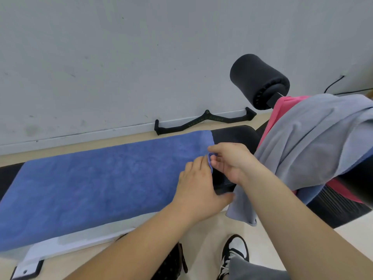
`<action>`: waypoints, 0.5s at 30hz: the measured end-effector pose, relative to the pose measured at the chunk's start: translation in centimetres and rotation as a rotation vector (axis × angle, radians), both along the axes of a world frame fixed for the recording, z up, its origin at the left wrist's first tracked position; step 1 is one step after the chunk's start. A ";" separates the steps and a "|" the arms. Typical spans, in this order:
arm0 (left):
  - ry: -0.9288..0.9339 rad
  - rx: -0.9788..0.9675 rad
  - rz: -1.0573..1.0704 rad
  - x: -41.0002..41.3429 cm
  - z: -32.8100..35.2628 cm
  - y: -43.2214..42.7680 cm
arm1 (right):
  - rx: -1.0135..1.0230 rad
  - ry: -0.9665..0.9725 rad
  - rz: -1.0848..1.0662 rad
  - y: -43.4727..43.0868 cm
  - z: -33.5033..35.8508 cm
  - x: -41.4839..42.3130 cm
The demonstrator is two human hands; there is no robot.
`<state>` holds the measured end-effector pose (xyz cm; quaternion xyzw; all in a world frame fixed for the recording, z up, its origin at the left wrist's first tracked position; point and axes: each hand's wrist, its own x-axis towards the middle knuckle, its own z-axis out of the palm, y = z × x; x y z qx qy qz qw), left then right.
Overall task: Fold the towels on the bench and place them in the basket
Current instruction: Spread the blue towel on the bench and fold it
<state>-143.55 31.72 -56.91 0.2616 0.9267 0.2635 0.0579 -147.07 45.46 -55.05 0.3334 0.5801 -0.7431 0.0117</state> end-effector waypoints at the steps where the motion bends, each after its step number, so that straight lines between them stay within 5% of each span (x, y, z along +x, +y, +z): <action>1: -0.005 0.074 0.053 -0.1 0.0 0.4 | 0.012 0.000 0.005 0.1 0.0 -0.1; 7: -0.422 0.466 0.247 -1.2 0.9 -1.4 | 0.162 -0.084 0.118 0.5 0.0 -0.7; 15: -0.531 0.564 0.221 -1.2 0.1 -3.7 | -0.053 -0.105 0.070 -0.3 -0.4 -4.8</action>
